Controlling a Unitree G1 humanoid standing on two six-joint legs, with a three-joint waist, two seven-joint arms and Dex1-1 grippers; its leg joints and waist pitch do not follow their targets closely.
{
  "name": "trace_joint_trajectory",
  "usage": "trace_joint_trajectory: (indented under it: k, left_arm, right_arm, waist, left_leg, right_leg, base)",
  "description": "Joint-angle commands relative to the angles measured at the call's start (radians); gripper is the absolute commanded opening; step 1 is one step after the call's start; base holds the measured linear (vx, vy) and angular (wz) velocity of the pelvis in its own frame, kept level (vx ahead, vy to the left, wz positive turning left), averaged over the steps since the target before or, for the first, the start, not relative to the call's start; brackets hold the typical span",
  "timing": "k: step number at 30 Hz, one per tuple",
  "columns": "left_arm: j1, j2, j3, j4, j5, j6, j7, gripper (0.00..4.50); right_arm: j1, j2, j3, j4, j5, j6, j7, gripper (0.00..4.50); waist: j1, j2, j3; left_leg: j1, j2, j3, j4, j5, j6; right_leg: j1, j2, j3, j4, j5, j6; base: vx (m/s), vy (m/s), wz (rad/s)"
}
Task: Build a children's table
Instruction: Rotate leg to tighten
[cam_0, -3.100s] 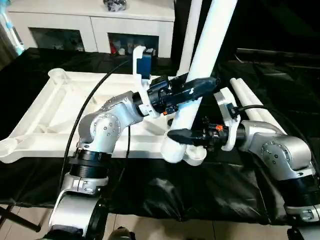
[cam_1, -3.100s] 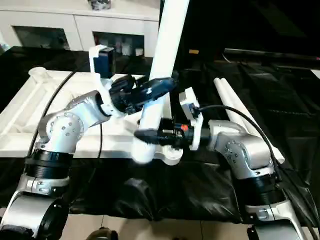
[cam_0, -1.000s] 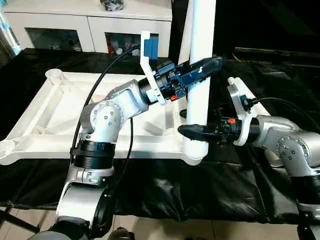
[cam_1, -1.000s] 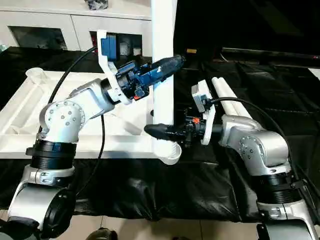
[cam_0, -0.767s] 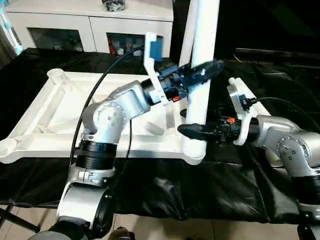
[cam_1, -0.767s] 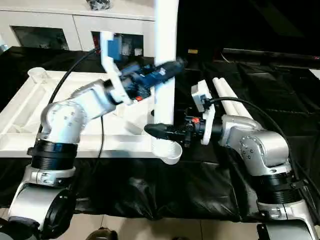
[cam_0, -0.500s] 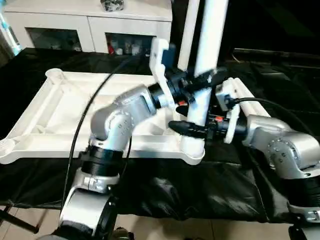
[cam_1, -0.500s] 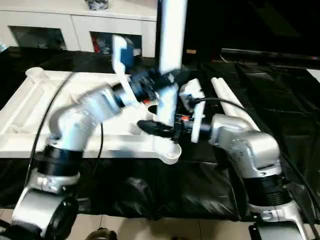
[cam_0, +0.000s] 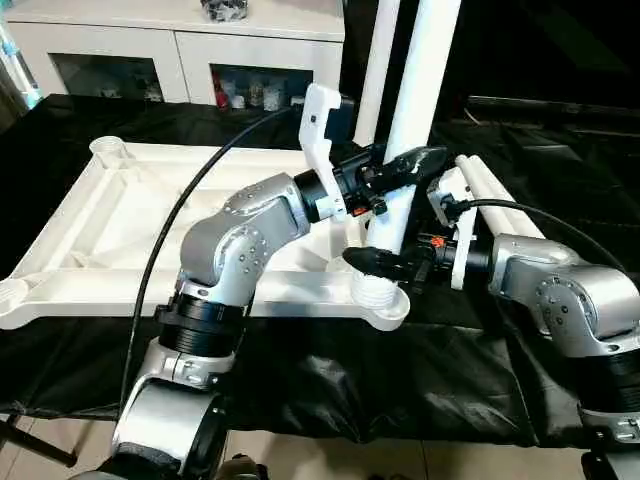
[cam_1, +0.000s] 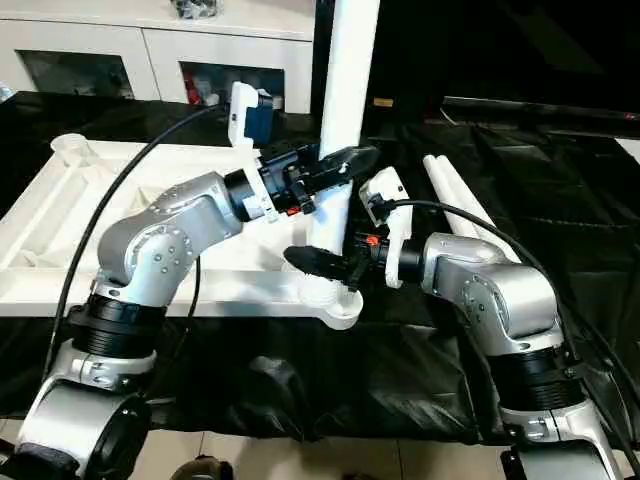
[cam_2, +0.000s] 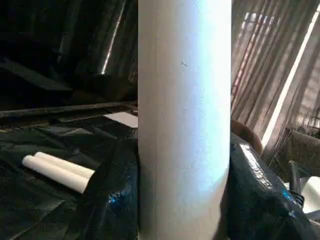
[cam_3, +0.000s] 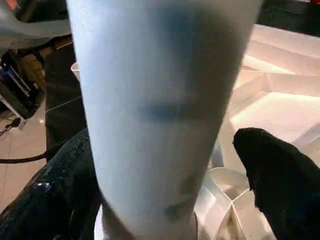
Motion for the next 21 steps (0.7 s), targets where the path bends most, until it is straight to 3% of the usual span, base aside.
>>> trace_joint_trajectory:
  k: [1,21]
  left_arm:
    - [-0.008,0.003,-0.009,-0.018,0.011,-0.015,-0.016,1.84]
    - [-0.008,0.009,-0.052,-0.023,0.004,0.0,-0.079,1.84]
  right_arm:
    - [-0.002,-0.008,0.0,-0.003,0.006,0.01,0.002,4.26]
    - [-0.002,-0.004,0.037,0.03,-0.004,0.003,0.053,2.72]
  waist:
    - [0.002,-0.015,-0.082]
    - [0.003,-0.009,-0.082]
  left_leg:
    - [0.026,0.016,-0.001,-0.07,-0.27,-0.022]
    - [0.028,0.017,-0.003,-0.072,-0.293,-0.03]
  right_leg:
    - [0.045,-0.034,0.033,-0.069,-0.39,-0.118]
    - [0.046,-0.034,0.033,-0.068,-0.378,-0.133]
  base:
    - [0.0,0.0,0.0]
    - [0.0,0.0,0.0]
